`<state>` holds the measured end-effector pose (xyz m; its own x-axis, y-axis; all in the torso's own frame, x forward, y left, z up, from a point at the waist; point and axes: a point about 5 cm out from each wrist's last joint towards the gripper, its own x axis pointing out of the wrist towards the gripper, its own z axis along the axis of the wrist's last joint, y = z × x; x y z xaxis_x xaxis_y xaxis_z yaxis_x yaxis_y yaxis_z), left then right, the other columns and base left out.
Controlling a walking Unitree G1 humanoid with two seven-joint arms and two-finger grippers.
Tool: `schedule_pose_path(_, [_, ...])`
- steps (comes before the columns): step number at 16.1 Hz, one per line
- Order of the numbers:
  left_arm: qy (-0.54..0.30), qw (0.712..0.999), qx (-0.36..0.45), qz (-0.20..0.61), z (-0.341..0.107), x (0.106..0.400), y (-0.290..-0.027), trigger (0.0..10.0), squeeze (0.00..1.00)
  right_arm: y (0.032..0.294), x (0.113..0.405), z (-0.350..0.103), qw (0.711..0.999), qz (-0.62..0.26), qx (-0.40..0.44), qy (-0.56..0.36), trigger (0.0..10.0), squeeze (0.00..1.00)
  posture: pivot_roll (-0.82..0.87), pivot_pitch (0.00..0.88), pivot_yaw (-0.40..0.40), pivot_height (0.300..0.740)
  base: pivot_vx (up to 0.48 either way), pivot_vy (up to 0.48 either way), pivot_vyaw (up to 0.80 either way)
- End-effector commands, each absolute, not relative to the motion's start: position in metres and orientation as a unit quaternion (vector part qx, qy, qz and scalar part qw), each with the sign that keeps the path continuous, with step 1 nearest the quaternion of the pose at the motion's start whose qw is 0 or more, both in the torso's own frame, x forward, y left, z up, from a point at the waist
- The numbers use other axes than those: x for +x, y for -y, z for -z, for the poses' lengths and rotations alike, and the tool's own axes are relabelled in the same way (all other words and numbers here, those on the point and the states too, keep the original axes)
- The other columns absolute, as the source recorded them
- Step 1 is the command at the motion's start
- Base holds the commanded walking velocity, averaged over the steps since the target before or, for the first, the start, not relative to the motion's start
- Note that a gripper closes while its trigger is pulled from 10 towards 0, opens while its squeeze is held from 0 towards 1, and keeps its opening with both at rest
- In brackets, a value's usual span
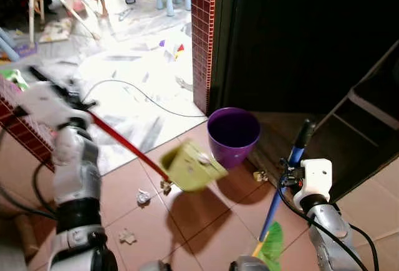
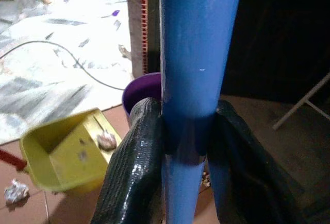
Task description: Sweep floor
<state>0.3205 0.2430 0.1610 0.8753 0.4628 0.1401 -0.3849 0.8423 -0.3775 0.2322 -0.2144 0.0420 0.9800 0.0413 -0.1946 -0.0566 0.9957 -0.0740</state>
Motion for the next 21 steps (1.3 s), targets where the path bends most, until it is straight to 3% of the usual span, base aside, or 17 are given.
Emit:
schedule_pose_path(1, [0.157, 0.943, -0.185, -0.229, -0.179, 0.323, -0.246, 10.0, 0.0, 0.214, 0.235, -0.042, 0.994, -0.031, -0.04, -0.101, 10.0, 0.0, -0.19, 0.0, 0.019, 0.74, 0.0, 0.0, 0.0])
schedule_pose_path(7, [0.198, 0.931, -0.199, -0.234, -0.206, 0.339, -0.246, 10.0, 0.0, 0.212, 0.237, -0.041, 0.994, -0.035, -0.037, -0.1, 10.0, 0.0, -0.2, 0.0, 0.029, 0.74, 0.0, 0.0, 0.0])
schedule_pose_path(16, [0.236, 0.913, -0.179, -0.28, -0.226, 0.34, -0.277, 10.0, 0.0, 0.213, 0.237, -0.04, 0.994, -0.033, -0.035, -0.099, 10.0, 0.0, -0.21, 0.0, 0.031, 0.74, 0.0, 0.0, 0.0])
schedule_pose_path(21, [0.236, 0.919, -0.201, -0.243, -0.233, 0.351, -0.256, 10.0, 0.0, 0.21, 0.238, -0.039, 0.994, -0.038, -0.035, -0.099, 10.0, 0.0, -0.21, 0.0, 0.045, 0.74, 0.0, 0.0, 0.0])
